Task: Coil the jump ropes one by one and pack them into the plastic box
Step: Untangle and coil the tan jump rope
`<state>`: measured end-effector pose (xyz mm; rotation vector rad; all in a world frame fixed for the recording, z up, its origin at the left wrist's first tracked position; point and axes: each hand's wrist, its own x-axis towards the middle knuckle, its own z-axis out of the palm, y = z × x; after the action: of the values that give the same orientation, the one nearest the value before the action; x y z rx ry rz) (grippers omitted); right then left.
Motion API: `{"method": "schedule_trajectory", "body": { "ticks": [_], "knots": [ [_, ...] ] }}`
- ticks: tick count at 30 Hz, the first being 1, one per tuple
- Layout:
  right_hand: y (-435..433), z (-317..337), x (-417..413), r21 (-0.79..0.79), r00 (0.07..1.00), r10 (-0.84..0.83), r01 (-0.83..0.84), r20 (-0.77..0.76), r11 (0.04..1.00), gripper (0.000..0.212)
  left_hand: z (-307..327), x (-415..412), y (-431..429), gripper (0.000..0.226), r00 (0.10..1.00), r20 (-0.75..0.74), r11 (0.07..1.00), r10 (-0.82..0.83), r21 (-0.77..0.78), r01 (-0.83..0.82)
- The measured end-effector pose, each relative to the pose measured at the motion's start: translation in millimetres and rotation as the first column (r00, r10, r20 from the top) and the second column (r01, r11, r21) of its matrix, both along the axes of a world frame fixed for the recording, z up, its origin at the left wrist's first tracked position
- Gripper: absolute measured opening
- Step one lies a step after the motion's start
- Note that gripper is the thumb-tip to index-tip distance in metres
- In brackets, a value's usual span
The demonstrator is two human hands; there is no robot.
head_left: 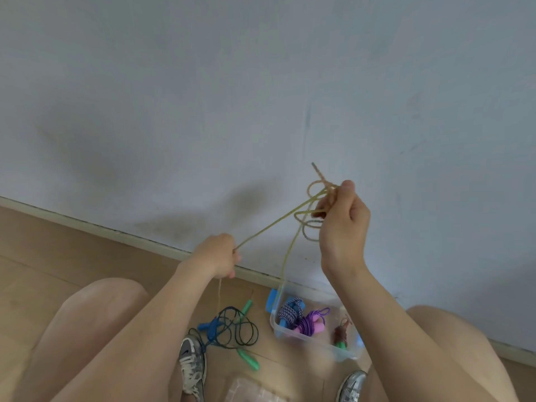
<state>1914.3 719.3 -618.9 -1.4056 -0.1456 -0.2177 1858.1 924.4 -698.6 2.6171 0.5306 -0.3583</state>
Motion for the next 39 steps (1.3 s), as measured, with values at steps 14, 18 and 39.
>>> {"method": "schedule_trajectory", "body": {
  "ticks": [14, 18, 39],
  "knots": [
    [2.9, -15.8, -2.2, -0.221, 0.97, 0.244, -0.242, -0.014, 0.945, 0.054, 65.5, -7.9, -36.2, 0.03, 0.906, 0.419, 0.805, -0.052, -0.52, 0.287],
    [6.5, -18.9, -4.2, -0.486, 0.935, 0.354, -0.322, -0.028, 0.812, 0.054, 69.0, -10.0, -38.1, 0.015, 0.859, 0.508, 0.719, 0.07, -0.622, 0.309],
    [-18.0, 0.3, 16.1, -0.3, 0.998, -0.049, 0.062, 0.049, 0.952, 0.054, 15.3, 10.7, -38.4, 0.021, 0.984, 0.133, 0.906, -0.119, -0.391, 0.162]
  ]
}}
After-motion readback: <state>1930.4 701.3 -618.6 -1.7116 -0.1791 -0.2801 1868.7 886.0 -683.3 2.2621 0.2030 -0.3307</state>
